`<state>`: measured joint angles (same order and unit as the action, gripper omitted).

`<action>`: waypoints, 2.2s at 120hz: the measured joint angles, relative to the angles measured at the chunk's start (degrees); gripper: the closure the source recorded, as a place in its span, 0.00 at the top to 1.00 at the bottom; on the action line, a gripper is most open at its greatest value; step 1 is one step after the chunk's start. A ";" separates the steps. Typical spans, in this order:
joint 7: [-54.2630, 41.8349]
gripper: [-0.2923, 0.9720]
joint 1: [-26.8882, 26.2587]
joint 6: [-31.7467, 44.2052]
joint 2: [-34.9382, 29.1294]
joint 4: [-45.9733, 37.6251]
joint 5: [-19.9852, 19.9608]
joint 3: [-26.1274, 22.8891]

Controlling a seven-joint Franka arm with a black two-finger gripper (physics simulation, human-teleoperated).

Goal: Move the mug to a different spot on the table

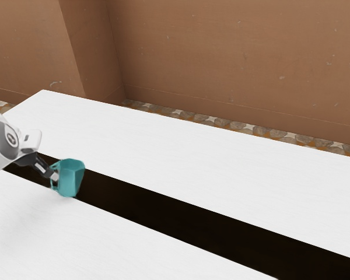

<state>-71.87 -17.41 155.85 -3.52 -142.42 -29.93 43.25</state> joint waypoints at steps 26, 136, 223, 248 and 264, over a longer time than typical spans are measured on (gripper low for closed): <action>0.07 0.19 -1.50 -0.17 -1.26 -0.02 -1.73 -4.69; 0.11 0.20 -6.11 1.59 8.45 1.71 -20.38 -23.29; -0.52 0.67 -7.08 0.96 9.93 2.19 -24.00 -23.39; -0.68 0.73 -8.09 0.53 4.37 -0.97 -24.53 -23.32; -0.72 0.75 -8.45 0.41 1.01 -3.34 -24.54 -23.30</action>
<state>-72.59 -25.86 156.26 -2.51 -145.75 -54.47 19.95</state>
